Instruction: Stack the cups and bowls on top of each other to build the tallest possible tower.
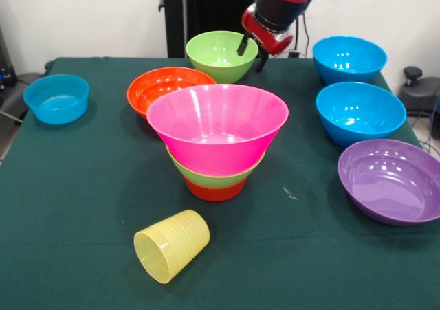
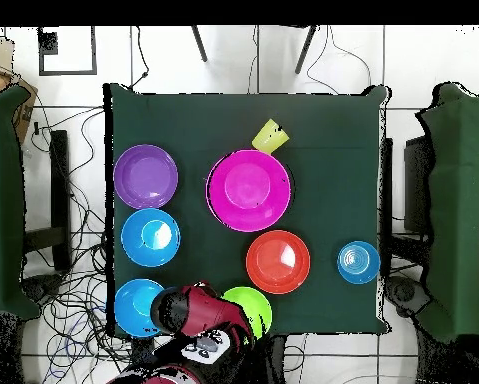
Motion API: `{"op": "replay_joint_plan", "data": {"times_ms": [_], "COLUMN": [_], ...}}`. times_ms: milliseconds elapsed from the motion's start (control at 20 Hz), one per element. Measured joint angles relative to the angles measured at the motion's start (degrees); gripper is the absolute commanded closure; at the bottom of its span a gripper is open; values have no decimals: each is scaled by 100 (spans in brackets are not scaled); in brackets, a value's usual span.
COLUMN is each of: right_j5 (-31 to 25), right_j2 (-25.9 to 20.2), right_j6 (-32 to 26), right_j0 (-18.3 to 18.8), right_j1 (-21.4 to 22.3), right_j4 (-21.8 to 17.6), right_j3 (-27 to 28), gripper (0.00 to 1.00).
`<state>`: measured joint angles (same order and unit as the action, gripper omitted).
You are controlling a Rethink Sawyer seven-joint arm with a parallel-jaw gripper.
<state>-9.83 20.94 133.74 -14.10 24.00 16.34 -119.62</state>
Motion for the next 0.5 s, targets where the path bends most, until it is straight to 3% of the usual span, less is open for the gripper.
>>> {"op": "replay_joint_plan", "data": {"times_ms": [500], "right_j5": [1], "right_j2": [-115], "right_j6": [0], "right_j0": [0], "right_j1": [-2], "right_j4": [1], "right_j3": [-22], "gripper": [0]}}
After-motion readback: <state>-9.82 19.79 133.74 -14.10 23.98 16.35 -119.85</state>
